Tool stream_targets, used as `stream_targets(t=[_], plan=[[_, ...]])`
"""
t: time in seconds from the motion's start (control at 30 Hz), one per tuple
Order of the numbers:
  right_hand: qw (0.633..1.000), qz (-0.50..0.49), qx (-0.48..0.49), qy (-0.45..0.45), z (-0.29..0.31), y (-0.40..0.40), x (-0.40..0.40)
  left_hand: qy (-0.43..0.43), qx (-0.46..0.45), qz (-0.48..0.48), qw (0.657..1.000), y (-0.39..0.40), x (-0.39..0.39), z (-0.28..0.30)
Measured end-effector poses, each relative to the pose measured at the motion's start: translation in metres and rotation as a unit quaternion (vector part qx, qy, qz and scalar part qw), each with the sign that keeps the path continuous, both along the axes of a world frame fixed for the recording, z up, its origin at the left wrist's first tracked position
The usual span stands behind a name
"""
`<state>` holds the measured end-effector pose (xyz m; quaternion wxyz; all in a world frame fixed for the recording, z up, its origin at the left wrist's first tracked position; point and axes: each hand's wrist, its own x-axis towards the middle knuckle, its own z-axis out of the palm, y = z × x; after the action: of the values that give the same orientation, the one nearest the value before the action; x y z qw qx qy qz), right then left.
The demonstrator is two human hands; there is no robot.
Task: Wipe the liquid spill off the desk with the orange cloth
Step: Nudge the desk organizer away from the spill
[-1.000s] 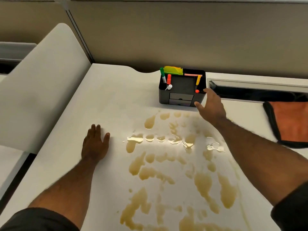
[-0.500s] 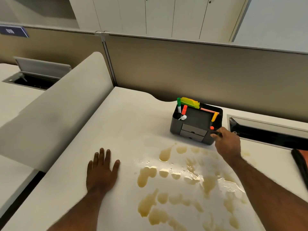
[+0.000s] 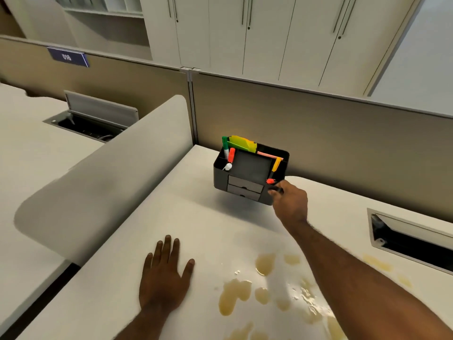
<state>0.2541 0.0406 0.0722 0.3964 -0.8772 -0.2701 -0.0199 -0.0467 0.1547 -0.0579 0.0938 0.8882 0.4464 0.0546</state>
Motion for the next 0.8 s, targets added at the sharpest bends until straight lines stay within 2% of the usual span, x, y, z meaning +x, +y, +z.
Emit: stream_targets(t=[0.37,0.8], plan=[[0.994,0.082,-0.028,0.063,-0.013,0.104,-0.036,-0.003,0.013,0.008,1.000,0.003,0.000,-0.002],[0.991,0.080,-0.038,0.105,-0.028,0.133,-0.057,-0.005,0.008,0.008,1.000,0.002,0.000,-0.001]])
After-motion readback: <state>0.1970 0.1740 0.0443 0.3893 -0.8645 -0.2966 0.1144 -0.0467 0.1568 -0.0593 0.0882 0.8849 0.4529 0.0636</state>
